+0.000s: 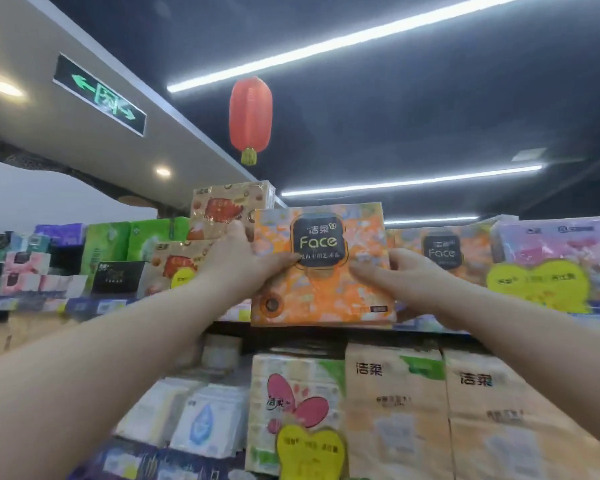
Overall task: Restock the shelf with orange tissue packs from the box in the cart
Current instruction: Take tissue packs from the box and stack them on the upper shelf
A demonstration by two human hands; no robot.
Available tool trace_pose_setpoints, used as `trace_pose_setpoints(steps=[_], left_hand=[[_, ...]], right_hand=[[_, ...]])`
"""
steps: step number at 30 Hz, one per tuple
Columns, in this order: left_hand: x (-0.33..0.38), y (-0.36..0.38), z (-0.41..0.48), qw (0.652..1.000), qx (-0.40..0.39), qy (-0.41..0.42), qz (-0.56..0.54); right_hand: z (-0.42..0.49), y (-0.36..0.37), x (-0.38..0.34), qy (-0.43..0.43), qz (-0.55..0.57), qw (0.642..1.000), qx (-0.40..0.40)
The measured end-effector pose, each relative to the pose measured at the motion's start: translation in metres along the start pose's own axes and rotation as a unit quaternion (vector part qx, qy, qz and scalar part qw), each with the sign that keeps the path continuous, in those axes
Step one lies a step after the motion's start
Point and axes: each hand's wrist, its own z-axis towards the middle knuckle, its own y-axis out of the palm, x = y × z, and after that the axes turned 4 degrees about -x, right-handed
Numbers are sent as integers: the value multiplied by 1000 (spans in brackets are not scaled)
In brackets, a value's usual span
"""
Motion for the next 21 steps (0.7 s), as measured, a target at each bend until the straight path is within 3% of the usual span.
trace_pose_setpoints(steps=[7, 13, 18, 21], left_hand=[[-12, 28, 117, 992, 2, 88, -86], [-1, 71, 180, 982, 4, 111, -151], [15, 96, 221, 972, 27, 118, -201], [23, 105, 243, 962, 3, 132, -238]], right_hand=[[78, -20, -25, 4, -42, 993, 106], [121, -48, -32, 22, -97, 980, 174], [158, -71, -26, -6, -97, 976, 194], [188, -86, -17, -29, -100, 976, 192]])
